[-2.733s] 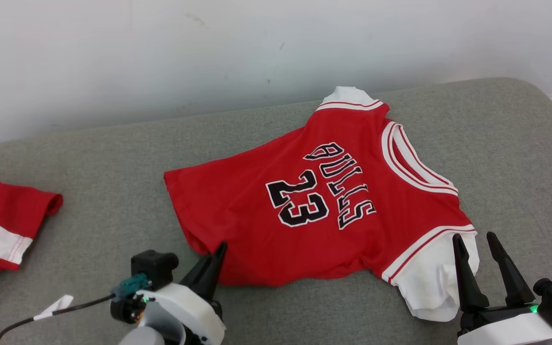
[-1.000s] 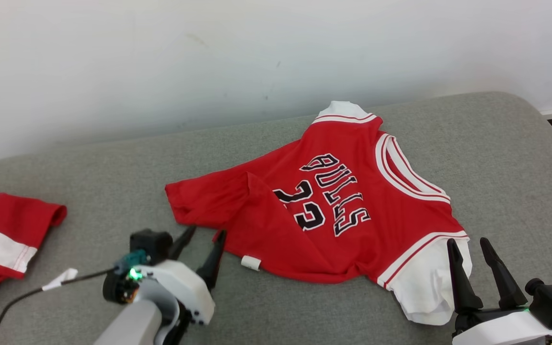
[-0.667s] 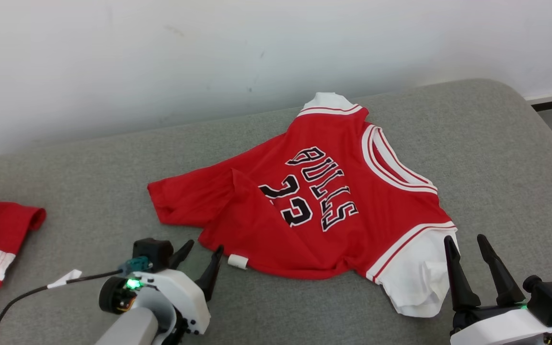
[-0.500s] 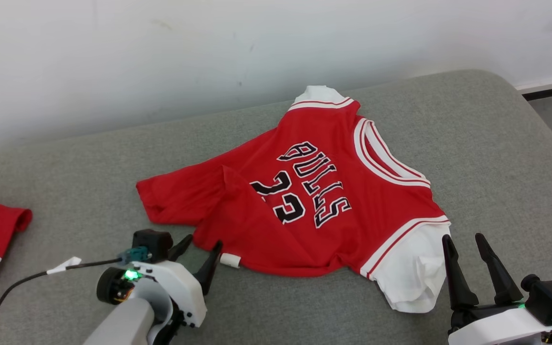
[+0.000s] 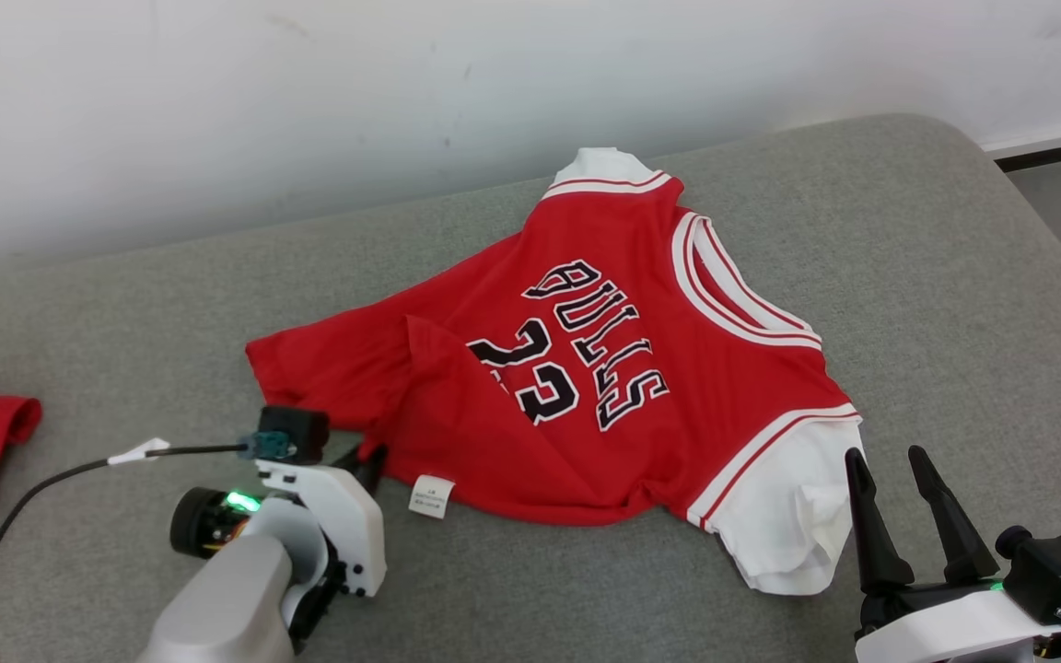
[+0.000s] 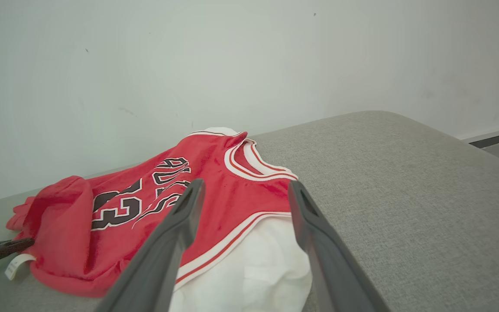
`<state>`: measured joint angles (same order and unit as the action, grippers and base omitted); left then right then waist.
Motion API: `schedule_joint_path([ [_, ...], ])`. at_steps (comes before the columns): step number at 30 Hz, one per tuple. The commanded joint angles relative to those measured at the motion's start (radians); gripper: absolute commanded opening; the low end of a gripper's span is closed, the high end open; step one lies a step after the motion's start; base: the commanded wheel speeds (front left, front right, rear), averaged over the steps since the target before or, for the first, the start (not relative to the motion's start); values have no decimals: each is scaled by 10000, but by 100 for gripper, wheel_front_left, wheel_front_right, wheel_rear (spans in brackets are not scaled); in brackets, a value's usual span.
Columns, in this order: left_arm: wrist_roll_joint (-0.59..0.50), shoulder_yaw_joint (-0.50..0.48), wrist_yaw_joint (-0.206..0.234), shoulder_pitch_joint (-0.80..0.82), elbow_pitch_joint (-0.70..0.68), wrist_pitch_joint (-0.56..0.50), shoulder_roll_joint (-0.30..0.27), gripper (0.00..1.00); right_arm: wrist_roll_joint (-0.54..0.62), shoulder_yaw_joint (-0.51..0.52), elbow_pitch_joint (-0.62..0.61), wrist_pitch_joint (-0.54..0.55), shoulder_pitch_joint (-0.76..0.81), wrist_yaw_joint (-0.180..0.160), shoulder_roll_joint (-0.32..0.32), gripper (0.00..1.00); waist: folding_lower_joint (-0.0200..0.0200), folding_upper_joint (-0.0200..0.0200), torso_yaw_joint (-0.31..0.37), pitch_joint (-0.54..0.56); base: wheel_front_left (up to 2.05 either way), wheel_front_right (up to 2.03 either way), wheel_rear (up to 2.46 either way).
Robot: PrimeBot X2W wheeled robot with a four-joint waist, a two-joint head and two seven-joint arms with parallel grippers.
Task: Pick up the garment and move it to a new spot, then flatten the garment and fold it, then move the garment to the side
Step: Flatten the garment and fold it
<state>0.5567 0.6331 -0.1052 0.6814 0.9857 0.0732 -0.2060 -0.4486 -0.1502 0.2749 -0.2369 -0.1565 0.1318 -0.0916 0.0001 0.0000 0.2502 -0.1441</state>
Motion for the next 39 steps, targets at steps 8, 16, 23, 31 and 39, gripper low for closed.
schedule_joint_path([
  [8, -88, 281, -60, -128, -723, -274, 5, 0, 0, 281, 118, -99, 229, -21, -126, 100, -1, 0, -415, 443, 0, 0, 0],
  [16, 440, 85, 342, -1520, -2923, -1045, -790, 0, 12, 790, -103, 35, 576, -21, -453, 100, -1, 0, -1248, 1020, 0, 0, 0],
  [23, 866, -229, 1513, -3535, -5987, -2115, -1856, 0, 130, 1244, -480, 300, 838, -21, -602, 100, -1, 0, -2012, 1197, 0, 0, 0],
  [31, 1337, -586, 2741, -5529, -8374, -2344, -2297, 0, 269, 1582, -885, 498, 1021, -21, -559, 100, -1, 0, -2315, 1085, 0, 0, 0],
  [39, 1708, -592, 2776, -6177, -8065, -1895, -1884, 100, 364, 1684, -1109, 755, 1088, -23, -563, 100, -1, 0, -2394, 1112, 0, 0, 0],
])
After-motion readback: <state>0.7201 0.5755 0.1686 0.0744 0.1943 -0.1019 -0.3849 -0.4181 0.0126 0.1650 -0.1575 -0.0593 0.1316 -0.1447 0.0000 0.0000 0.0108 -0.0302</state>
